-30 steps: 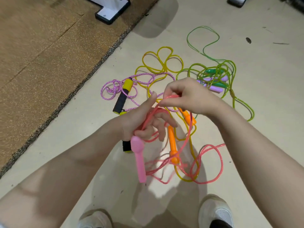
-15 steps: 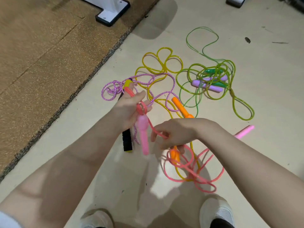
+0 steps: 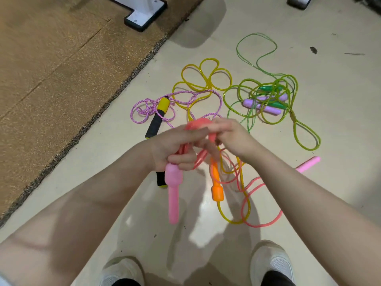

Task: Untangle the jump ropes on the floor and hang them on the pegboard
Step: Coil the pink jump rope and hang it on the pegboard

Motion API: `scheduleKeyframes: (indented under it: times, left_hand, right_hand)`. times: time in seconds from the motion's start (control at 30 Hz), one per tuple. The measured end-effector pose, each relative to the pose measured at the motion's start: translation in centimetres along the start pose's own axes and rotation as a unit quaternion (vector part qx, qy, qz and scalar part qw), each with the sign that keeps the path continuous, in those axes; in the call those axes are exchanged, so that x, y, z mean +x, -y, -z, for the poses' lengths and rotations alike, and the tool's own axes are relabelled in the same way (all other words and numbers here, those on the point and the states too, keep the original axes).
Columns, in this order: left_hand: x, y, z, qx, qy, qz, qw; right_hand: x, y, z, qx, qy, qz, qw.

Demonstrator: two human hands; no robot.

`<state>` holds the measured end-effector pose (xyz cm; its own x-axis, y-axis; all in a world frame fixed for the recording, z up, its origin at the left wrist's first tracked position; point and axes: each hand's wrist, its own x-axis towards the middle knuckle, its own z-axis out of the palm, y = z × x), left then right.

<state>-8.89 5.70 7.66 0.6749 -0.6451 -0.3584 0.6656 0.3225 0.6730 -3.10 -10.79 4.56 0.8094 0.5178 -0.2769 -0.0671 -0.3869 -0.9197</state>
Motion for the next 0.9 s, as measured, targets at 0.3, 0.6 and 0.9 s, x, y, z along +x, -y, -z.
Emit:
scheduleKeyframes:
  times: [0.3, 0.6, 0.9]
  left_hand:
    - [0.3, 1.1, 4.7, -0.018, -0.339, -0.123, 0.933]
    - [0.4, 1.8, 1.8, 0.168, -0.229, 0.045, 0.958]
    - [0.0, -0.2, 2.9, -0.068, 0.249, 0.014, 0.966]
  right_hand:
    - [-2.2, 0.3, -1.8, -0.080, 0.368, -0.184, 0.908]
    - [0.3, 4.4, 0.2, -0.162, 0.064, 0.074, 0.982]
    - [-0.9, 2.2, -1.8, 0.176, 0.127, -0.090, 0.972]
